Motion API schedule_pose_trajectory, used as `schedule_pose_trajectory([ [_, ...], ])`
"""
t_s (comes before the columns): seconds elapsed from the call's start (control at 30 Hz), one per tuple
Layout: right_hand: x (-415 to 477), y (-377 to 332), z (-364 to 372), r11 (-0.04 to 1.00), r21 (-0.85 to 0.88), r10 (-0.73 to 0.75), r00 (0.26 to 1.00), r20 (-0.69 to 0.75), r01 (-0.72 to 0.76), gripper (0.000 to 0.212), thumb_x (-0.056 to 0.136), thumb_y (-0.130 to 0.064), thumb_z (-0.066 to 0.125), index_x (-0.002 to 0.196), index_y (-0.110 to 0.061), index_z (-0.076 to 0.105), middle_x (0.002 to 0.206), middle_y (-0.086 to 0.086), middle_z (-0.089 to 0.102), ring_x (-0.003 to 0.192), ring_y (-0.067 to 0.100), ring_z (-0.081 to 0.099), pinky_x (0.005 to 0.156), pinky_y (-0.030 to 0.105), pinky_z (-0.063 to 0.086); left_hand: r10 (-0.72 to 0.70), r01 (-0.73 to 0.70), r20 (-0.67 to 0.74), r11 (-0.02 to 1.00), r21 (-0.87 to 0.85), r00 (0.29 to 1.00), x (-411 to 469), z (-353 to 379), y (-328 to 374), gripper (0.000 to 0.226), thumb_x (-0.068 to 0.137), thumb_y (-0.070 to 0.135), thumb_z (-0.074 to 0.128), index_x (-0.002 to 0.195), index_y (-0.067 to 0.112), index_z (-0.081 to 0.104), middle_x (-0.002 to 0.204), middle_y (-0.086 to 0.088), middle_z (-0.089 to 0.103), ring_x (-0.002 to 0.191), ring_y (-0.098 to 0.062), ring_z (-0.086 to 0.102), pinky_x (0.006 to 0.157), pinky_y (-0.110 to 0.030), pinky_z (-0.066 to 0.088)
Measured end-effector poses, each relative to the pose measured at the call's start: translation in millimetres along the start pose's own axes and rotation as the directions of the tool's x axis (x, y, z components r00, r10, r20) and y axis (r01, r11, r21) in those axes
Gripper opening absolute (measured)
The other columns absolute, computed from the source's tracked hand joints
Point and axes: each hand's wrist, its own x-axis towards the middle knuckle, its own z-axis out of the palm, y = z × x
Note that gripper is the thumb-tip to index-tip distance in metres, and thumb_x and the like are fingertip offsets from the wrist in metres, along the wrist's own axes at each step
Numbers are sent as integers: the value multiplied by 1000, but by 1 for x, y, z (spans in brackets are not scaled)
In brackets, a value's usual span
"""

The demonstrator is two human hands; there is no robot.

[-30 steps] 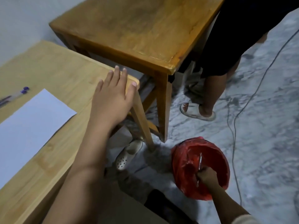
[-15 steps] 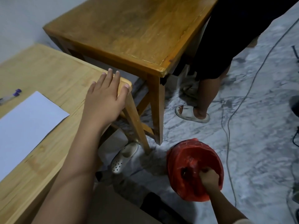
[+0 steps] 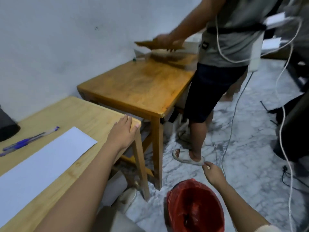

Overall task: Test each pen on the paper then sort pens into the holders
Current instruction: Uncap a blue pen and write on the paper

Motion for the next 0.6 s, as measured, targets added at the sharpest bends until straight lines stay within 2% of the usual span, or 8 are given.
schedule_pose_trajectory([
  [0.13, 1, -58, -40, 986, -101, -134, 991, -4, 133, 42, 100, -28, 33, 126, 1, 49, 128, 26, 54, 114, 39, 51, 89, 39, 41, 6, -5, 14, 998, -69, 1000, -22, -26, -5, 59, 100, 42, 26, 146, 5, 24, 158, -10, 17, 145, -24, 16, 118, -38, 16],
  [0.3, -3, -138, -64, 944, -156, -297, 954, -29, 290, 54, 100, -34, 30, 143, -2, 30, 153, 17, 26, 142, 29, 22, 112, 34, 21, -44, 40, -76, 998, -55, 996, -51, -67, -24, 65, 99, 48, 23, 150, 10, 13, 160, -8, 4, 148, -21, 3, 119, -37, 6],
  [0.37, -7, -171, -63, 913, -162, -380, 925, -6, 374, 55, 100, -34, 31, 144, -2, 26, 155, 16, 20, 145, 26, 15, 114, 33, 15, -64, 59, -116, 997, -47, 991, -63, -82, -38, 66, 98, 49, 23, 150, 9, 12, 160, -9, 3, 148, -22, 1, 119, -37, 4],
  [0.47, -17, -226, -49, 839, -213, -500, 864, 61, 501, 55, 100, -34, 30, 143, 0, 27, 155, 14, 22, 145, 25, 15, 115, 32, 15, -138, 132, -179, 990, -45, 974, -86, -105, -66, 67, 98, 49, 23, 150, 8, 12, 160, -10, 2, 148, -23, 0, 118, -37, 4],
  [0.6, -28, -292, -8, 755, -215, -602, 785, 147, 619, 57, 99, -40, 28, 146, -9, 21, 158, 5, 15, 146, 19, 10, 117, 33, 11, -251, 241, -245, 968, -68, 937, -118, -127, -115, 65, 98, 49, 23, 148, 7, 16, 160, -10, 5, 148, -23, 0, 117, -37, 5],
])
